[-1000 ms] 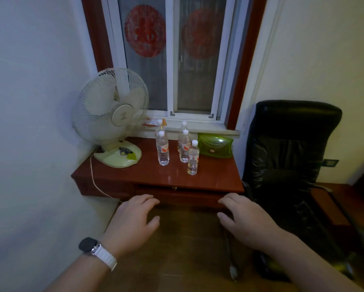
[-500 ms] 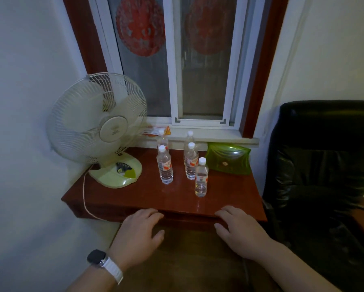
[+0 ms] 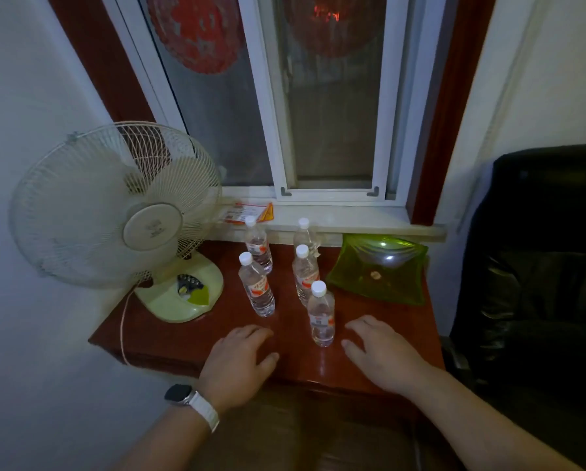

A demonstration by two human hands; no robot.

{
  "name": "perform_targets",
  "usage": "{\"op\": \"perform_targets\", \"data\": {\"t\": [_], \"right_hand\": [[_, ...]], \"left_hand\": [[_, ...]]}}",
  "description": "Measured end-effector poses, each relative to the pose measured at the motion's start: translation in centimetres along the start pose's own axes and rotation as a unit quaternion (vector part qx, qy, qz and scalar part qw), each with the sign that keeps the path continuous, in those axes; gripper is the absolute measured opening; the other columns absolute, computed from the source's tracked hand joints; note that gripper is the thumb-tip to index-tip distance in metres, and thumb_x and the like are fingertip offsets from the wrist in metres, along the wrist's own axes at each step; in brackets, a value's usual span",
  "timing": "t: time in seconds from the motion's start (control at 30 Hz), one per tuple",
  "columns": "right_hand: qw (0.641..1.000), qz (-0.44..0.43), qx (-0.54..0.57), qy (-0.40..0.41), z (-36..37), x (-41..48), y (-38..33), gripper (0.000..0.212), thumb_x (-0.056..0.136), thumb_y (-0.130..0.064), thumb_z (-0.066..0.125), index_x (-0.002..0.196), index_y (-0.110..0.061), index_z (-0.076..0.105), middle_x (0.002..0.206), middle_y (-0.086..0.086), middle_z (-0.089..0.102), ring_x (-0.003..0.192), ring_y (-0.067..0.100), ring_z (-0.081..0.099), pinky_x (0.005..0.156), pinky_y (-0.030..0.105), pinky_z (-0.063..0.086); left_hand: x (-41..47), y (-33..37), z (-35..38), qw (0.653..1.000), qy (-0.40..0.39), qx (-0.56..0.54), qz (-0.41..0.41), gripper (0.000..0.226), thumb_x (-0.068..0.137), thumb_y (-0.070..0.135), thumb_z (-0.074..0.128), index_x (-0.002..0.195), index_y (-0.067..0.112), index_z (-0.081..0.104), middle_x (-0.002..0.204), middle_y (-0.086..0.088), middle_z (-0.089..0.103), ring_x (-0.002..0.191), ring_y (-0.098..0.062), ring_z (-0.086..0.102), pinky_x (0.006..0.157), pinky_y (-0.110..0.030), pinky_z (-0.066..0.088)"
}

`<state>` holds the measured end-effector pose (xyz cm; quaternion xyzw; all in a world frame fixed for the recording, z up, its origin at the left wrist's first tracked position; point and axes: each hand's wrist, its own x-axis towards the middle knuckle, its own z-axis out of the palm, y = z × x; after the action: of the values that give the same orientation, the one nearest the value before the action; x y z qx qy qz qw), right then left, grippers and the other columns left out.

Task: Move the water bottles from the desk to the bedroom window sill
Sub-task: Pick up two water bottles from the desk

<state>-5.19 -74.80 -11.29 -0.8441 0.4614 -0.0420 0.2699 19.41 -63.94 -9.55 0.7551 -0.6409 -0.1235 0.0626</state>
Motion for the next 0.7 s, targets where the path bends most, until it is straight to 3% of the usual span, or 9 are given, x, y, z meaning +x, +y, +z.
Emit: {"op": "perform_targets", "data": {"t": [0.3,0.43,0.5,0.6,0.7], "right_hand": [[0.986,0.111,0.118,-0.046,3.5,5.5,1.9,0.053,0.097,-0.041,0.056,0.145,-0.023,0.043,0.145,-0.001,0.047,0.128,0.015,0.049,0.105,0.029,0.042],[0.964,0.181,0.191,-0.027,6.2,8.2,2.1,0.073,0.087,-0.036,0.071,0.148,-0.014,0.038,0.137,0.004,0.052,0.122,0.017,0.053,0.099,0.027,0.043],[0.953,0.206,0.22,-0.01,7.6,9.5,2.1,0.092,0.079,-0.038,0.08,0.152,-0.013,0.029,0.146,0.007,0.047,0.129,0.019,0.051,0.103,0.028,0.043],[0.94,0.227,0.254,0.025,9.3,10.9,1.9,0.109,0.07,-0.041,0.087,0.154,-0.017,0.022,0.147,-0.001,0.044,0.133,0.016,0.046,0.104,0.031,0.043],[0.915,0.236,0.318,0.077,10.9,12.5,2.1,0.111,0.06,-0.044,0.091,0.15,-0.028,0.028,0.145,-0.007,0.047,0.131,0.014,0.049,0.104,0.039,0.049]], "left_hand": [[7.4,-1.7,4.2,0.988,-0.057,-0.137,-0.045,0.062,0.091,0.039,0.061,0.146,0.029,0.037,0.145,0.004,0.047,0.128,-0.014,0.047,0.106,-0.032,0.041],[10.6,-3.6,5.8,0.974,-0.081,-0.202,-0.066,0.059,0.09,0.034,0.065,0.144,0.025,0.042,0.141,0.002,0.052,0.12,-0.013,0.053,0.1,-0.025,0.042],[11.9,-4.6,6.7,0.964,-0.098,-0.237,-0.077,0.059,0.09,0.034,0.065,0.144,0.025,0.044,0.139,0.002,0.055,0.118,-0.012,0.054,0.1,-0.026,0.042],[13.7,-6.1,8.1,0.951,-0.124,-0.275,-0.074,0.057,0.091,0.034,0.065,0.142,0.025,0.044,0.139,0.004,0.055,0.121,-0.012,0.054,0.102,-0.03,0.044],[15.1,-7.4,8.9,0.942,-0.147,-0.294,-0.073,0.054,0.093,0.03,0.064,0.142,0.022,0.044,0.139,0.001,0.053,0.122,-0.013,0.053,0.097,-0.025,0.041]]}}
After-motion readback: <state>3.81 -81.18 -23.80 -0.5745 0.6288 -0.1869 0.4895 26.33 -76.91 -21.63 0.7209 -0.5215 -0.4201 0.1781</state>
